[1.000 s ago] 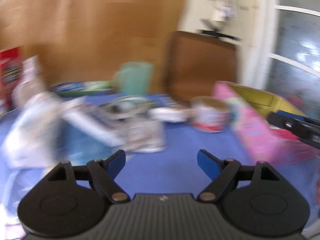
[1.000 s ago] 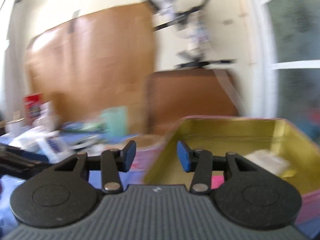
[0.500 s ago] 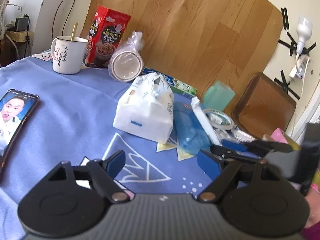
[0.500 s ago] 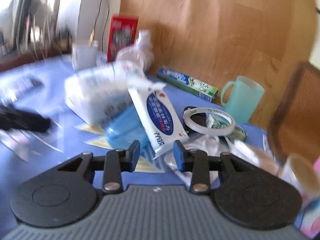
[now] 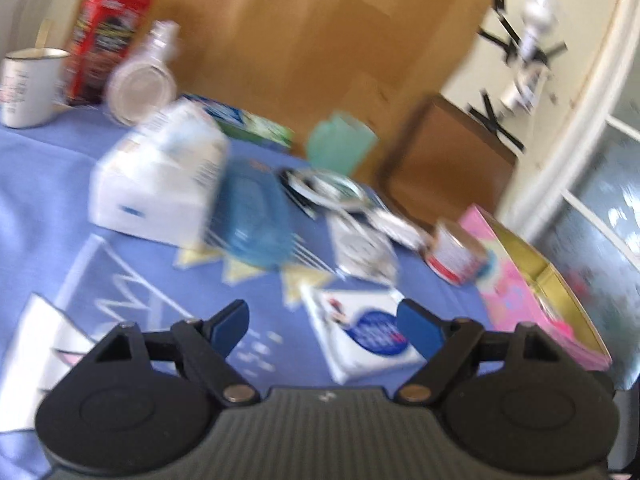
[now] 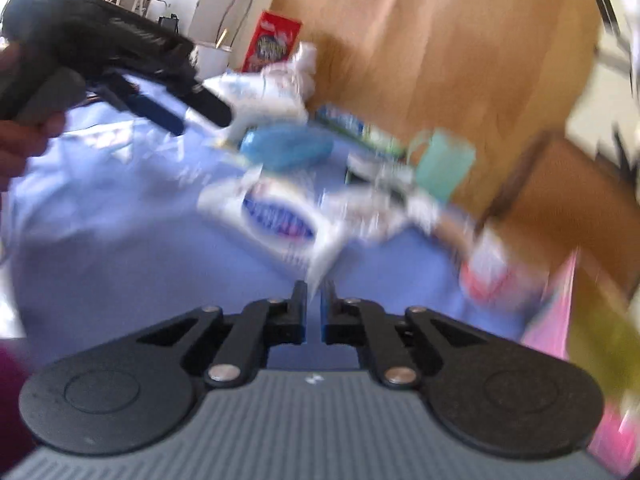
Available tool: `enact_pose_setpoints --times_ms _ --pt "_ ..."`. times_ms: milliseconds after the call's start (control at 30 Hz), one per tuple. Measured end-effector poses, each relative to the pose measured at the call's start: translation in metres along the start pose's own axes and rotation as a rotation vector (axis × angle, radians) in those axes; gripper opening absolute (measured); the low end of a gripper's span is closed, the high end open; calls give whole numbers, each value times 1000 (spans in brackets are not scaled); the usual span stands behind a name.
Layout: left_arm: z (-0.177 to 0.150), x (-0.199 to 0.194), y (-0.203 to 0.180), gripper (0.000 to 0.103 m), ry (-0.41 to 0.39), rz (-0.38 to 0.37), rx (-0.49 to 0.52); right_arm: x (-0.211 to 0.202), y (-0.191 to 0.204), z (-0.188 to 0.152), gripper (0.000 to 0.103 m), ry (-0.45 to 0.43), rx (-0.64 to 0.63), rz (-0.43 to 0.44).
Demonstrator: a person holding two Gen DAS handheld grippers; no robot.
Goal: Organize soft objects
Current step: 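Carry the white box into the tin box and release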
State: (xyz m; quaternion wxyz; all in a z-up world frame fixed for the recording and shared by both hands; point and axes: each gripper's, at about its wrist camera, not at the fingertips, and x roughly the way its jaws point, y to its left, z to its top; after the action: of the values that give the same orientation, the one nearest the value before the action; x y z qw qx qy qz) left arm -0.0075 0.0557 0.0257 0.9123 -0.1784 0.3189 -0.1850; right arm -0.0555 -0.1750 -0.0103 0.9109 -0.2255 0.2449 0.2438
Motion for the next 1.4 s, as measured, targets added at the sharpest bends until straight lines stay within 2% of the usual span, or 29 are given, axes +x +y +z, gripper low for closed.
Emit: enact_pose_setpoints --times_ms 67,133,200,300,367,433,467,500,533,567,733,833,933,1033,1133,1267,1333,1400 --pt "-2 8 -8 84 36 6 15 -11 -10 -13 25 4 94 50" --pt "-2 16 -12 84 62 28 15 -13 -20 -15 62 3 177 100" --pt "0 22 -10 84 88 37 -3 -9 -28 -10 68 -27 238 132" --pt "3 30 -9 83 114 44 -28 11 -29 4 69 -56 241 186" --pt "6 36 -13 79 117 59 1 36 -25 14 69 -32 212 173" --pt "6 43 -20 60 117 82 45 55 -24 20 69 8 199 167" --pt "7 46 -22 53 132 63 54 60 -25 23 68 -4 217 169" --pt "7 47 -27 53 141 62 53 62 -25 26 53 -5 227 188" --pt "7 47 -33 53 140 71 68 61 -25 27 44 -13 230 201" --pt "7 47 -39 54 141 62 85 60 -24 28 44 -16 236 193" --pt "22 38 -89 53 73 -67 188 14 -30 14 44 -136 253 60" --pt "32 43 -138 53 23 -162 295 -25 -45 4 44 -233 271 -82" --pt "32 64 -190 54 32 -235 393 -56 -64 -10 44 -282 325 -221" --pt "24 90 -232 54 56 -284 455 -79 -85 -28 44 -288 379 -338" --pt "14 117 -260 57 77 -294 489 -88 -106 -48 45 -255 421 -421" --pt "0 141 -277 60 104 -253 528 -76 -139 -65 49 -193 499 -497" --pt "-2 137 -272 60 92 -250 522 -66 -147 -68 49 -166 513 -594" --pt "-1 126 -263 60 69 -240 529 -63 -151 -73 49 -164 539 -614"
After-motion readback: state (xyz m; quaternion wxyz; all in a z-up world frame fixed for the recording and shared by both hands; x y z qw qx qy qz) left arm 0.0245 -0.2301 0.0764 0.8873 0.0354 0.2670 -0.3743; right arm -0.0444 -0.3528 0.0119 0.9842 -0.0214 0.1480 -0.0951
